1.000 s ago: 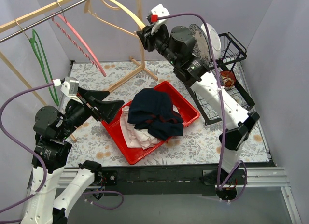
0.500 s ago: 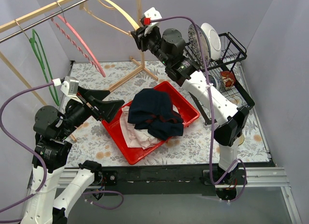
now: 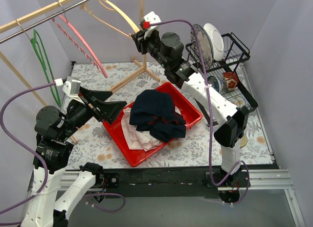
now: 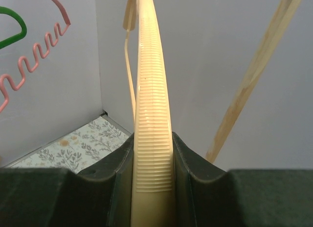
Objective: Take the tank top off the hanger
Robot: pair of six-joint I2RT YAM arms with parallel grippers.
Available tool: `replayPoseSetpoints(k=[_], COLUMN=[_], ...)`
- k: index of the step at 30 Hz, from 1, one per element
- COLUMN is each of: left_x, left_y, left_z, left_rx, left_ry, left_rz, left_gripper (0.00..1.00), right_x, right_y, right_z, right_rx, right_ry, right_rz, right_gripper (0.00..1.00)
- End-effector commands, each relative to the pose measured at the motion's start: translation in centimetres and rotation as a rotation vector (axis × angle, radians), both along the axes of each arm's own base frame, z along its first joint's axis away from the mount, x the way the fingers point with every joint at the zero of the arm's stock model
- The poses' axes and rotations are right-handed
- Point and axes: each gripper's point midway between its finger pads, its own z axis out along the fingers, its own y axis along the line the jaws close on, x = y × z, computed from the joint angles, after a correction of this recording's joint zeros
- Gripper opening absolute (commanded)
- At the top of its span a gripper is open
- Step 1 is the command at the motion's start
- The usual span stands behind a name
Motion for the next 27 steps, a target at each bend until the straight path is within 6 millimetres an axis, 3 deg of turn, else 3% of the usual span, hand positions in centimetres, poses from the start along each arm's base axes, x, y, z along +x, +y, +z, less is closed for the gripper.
replayPoseSetpoints(k=[1, 2, 4, 5, 7, 10, 13, 16, 19, 20, 22, 23, 24, 26, 27], left_x=[0.3, 0.2, 0.3, 0.4, 0.2, 0.3, 0.4, 0.5, 0.6, 0.5, 0.7, 0.6, 0.8, 1.1, 1.3], left_y=[-0.3, -0.4, -0.6, -0.6, -0.6, -0.5, -0.6, -0.7, -0.8, -0.8, -0.8, -0.8, -0.9, -0.8, -0.9], left_z=[0.9, 0.9, 1.2, 1.2, 1.6, 1.5, 1.5, 1.7, 1.8, 1.9, 1.8, 1.9, 1.9, 1.9, 1.9], left_rx=[-0.006, -0.007, -0.011, -0.012, -0.017, -0.018, -0.018, -0.019, -0.022, -0.024, -0.024, -0.024, -0.021, -0.02, -0.019], left_ry=[-0.021, -0.018, -0.016, -0.014, -0.025, -0.022, -0.021, -0.019, -0.019, -0.023, -0.021, -0.025, -0.026, -0.026, -0.027], left_rz=[-0.013, -0.024, -0.033, -0.033, -0.034, -0.029, -0.029, -0.036, -0.039, -0.041, -0.041, -0.041, -0.039, -0.033, -0.032], left_gripper=[0.98, 0.98, 0.98, 0.98, 0.98, 0.98, 0.98, 0.98, 0.98, 0.98, 0.98, 0.98, 0.98, 0.98, 0.98], right_x=[-0.8, -0.2, 0.0, 0.6, 0.8, 1.2, 0.8, 0.2, -0.4, -1.1, -1.5, -2.6, -2.8, -4.5, -4.9], right_y=[-1.9, -1.4, -1.2, -0.5, -0.2, 0.2, -0.1, -0.6, -1.3, -2.0, -2.7, -3.8, -4.1, -6.5, -6.7], right_z=[4.6, 4.0, 4.9, 3.8, 4.1, 2.5, 2.6, 3.2, 3.7, 4.7, 3.9, 5.1, 3.8, 4.1, 2.2], right_rx=[0.098, 0.088, 0.103, 0.087, 0.094, 0.073, 0.085, 0.094, 0.098, 0.111, 0.089, 0.098, 0.072, 0.059, 0.024], right_ry=[-0.097, -0.092, -0.105, -0.091, -0.097, -0.07, -0.072, -0.074, -0.069, -0.074, -0.042, -0.049, -0.015, 0.025, 0.063], right_rz=[-0.039, -0.041, -0.041, -0.04, -0.037, -0.038, -0.033, -0.028, -0.03, -0.03, -0.037, -0.04, -0.045, -0.068, -0.064], right_gripper=[0.04, 0.04, 0.04, 0.04, 0.04, 0.04, 0.04, 0.1, 0.39, 0.56, 0.73, 0.92, 0.99, 0.99, 0.98])
